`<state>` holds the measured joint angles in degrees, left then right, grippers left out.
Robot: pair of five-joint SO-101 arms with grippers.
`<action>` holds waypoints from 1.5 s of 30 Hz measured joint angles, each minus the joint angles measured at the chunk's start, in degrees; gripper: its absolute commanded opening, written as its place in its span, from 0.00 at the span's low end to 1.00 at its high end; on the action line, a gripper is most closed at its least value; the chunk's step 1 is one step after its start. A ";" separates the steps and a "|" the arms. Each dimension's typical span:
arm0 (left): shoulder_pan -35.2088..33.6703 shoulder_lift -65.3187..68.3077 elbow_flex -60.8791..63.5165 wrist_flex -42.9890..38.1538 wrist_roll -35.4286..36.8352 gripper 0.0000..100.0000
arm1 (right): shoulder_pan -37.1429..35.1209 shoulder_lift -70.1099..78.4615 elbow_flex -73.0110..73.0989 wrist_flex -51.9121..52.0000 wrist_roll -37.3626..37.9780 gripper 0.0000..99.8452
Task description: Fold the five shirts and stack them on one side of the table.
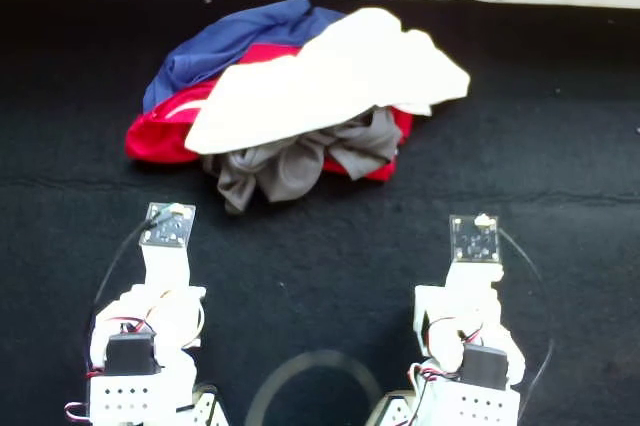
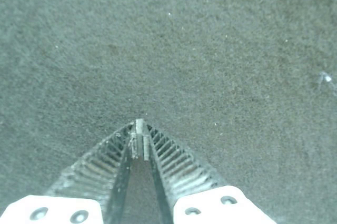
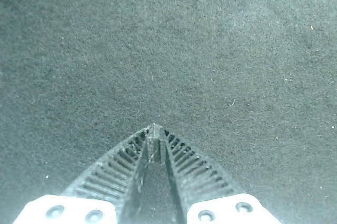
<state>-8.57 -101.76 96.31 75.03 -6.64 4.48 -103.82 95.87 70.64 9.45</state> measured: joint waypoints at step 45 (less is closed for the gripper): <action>-5.27 17.76 -36.31 -22.33 -0.26 0.30 | 0.00 0.00 0.00 0.00 0.00 0.01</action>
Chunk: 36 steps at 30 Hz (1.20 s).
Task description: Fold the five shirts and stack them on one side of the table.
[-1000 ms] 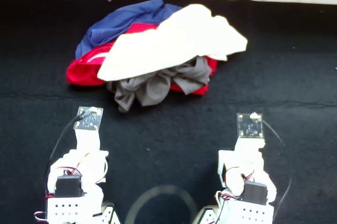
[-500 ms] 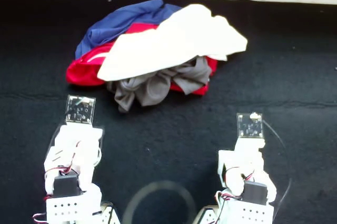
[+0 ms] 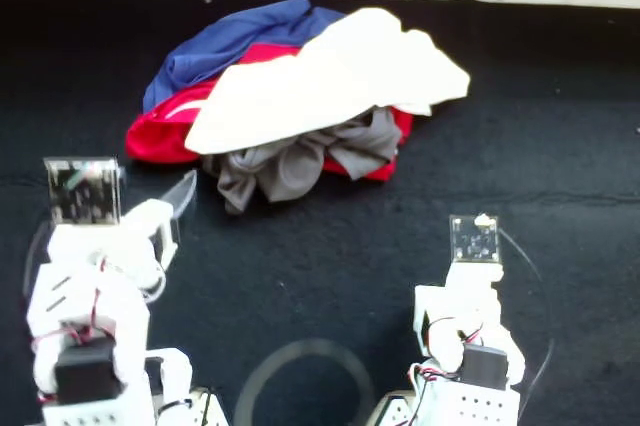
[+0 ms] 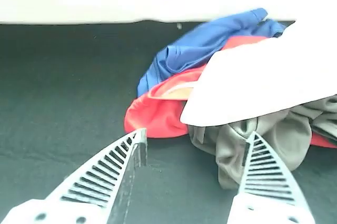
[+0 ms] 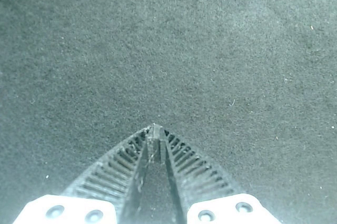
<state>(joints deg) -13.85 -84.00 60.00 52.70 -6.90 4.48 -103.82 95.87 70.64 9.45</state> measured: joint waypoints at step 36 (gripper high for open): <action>14.15 135.30 -103.03 15.74 2.02 0.30 | 0.00 0.00 0.00 0.00 0.00 0.01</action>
<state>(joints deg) 0.31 51.30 -43.03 68.44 -4.88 4.48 -103.82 95.87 70.64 9.45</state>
